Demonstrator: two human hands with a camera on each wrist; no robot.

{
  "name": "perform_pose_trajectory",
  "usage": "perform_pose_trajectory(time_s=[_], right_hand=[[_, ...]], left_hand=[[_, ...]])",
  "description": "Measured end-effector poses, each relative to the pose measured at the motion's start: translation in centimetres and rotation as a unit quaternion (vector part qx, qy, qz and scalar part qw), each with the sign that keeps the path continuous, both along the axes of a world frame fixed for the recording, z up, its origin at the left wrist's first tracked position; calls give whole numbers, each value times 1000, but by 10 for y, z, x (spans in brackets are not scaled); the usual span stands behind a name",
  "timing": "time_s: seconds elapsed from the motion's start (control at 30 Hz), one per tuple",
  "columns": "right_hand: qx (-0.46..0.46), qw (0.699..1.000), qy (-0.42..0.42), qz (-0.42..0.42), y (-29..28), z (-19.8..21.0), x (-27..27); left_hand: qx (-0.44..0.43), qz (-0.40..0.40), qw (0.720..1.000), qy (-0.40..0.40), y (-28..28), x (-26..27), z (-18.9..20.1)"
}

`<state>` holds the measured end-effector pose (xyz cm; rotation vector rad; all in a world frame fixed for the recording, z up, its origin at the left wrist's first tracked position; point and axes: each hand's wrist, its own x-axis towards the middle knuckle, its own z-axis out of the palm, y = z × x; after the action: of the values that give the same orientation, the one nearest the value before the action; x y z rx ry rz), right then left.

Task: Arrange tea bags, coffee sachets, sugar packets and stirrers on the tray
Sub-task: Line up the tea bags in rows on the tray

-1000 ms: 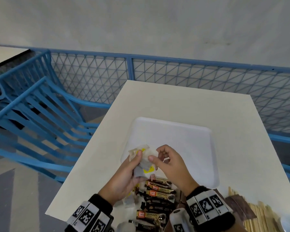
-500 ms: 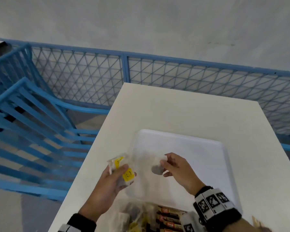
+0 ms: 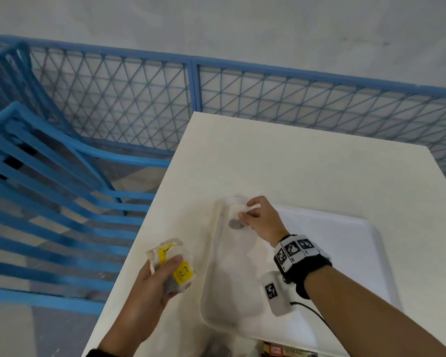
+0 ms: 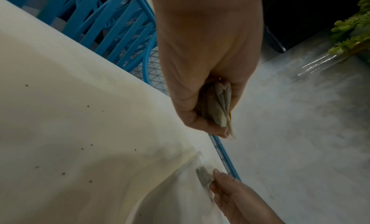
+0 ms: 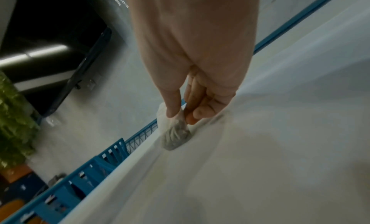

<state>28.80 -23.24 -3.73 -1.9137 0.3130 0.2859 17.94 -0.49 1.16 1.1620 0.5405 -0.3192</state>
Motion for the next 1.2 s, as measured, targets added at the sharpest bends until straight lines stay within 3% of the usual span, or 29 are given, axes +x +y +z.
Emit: perform_pose_trajectory(time_s=[0.47, 0.73, 1.2], right_hand=[[-53, 998, -23, 26, 8, -9, 2], [-82, 993, -80, 5, 13, -14, 1], [-82, 992, -95, -2, 16, -3, -1]], left_hand=[[2, -23, 1000, 18, -4, 10, -12], [-11, -26, 999, 29, -7, 11, -16], [-38, -71, 997, 5, -13, 14, -14]])
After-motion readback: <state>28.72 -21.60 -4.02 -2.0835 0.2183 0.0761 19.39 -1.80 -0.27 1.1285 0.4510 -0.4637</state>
